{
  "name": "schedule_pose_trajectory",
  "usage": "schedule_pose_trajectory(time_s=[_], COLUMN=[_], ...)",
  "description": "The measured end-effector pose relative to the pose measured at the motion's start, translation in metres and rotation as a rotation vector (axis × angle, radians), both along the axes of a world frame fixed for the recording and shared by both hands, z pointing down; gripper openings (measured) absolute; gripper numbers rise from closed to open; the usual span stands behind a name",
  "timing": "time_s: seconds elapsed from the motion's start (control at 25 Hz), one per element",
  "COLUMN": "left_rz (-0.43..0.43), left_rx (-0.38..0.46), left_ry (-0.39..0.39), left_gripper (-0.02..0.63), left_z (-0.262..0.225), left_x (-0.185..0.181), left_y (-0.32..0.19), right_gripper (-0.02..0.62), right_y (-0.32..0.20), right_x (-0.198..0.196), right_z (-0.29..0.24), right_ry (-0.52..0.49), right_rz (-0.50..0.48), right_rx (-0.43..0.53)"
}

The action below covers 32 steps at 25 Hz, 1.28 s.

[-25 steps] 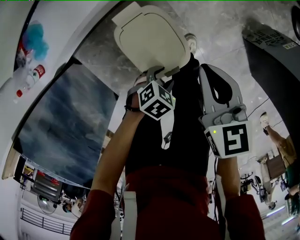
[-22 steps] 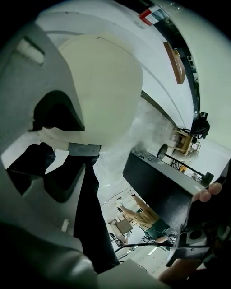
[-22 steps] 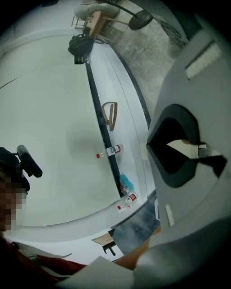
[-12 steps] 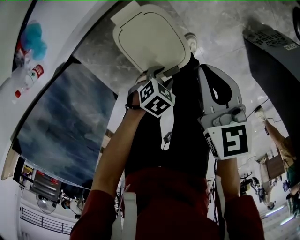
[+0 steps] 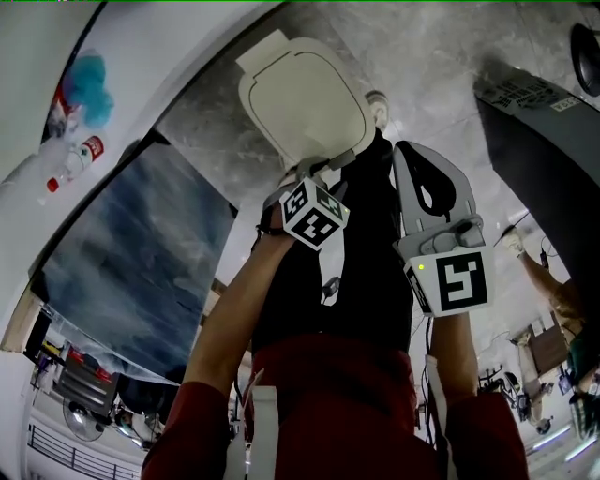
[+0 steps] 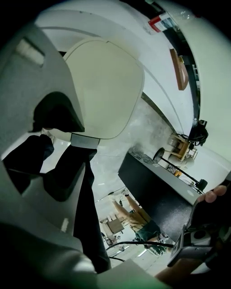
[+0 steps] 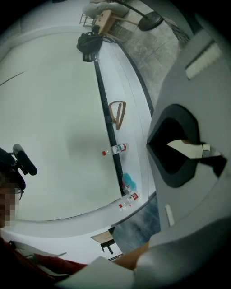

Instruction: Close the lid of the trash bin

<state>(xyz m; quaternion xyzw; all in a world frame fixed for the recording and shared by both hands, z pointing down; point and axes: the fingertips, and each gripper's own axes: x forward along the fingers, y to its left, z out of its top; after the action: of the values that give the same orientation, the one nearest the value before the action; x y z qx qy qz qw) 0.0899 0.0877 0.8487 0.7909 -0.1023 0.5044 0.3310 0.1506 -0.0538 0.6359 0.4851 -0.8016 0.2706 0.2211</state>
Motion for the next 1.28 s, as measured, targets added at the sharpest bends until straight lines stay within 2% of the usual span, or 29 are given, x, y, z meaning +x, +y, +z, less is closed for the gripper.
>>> schedule_pose_trajectory(time_s=[0.16,0.48,0.76,0.96,1.2,1.28], left_rz=[-0.065,-0.177,-0.348,-0.417,-0.523,-0.571], left_rx=[0.031,0.177,0.343,0.490,0.655,0.707], left_ry=[0.009,0.040,0.077,0.119,0.186,0.214], left_gripper=[0.207,0.207,0.207,0.207,0.207,0.206], left_z=[-0.031,-0.119,-0.201,-0.269,-0.352,-0.382], left_x=[-0.008,-0.037,-0.076,-0.104,-0.142,-0.157], left_y=[-0.013,-0.048,-0.081,-0.098,-0.123,-0.130], right_gripper=[0.000,0.000,0.000,0.000,0.000,0.000], right_y=[-0.009,-0.014,-0.013,-0.014,-0.014,-0.014], right_x=[-0.005,-0.023,-0.032,-0.051,-0.072,-0.081], right_z=[-0.033,-0.109,-0.175,-0.226,-0.282,-0.302], right_ry=[0.008,0.027,0.065,0.089,0.030,0.041], right_rz=[-0.007,-0.021,-0.024,-0.040,-0.018,-0.034], right_rx=[0.053,0.138,0.258,0.350,0.434,0.461])
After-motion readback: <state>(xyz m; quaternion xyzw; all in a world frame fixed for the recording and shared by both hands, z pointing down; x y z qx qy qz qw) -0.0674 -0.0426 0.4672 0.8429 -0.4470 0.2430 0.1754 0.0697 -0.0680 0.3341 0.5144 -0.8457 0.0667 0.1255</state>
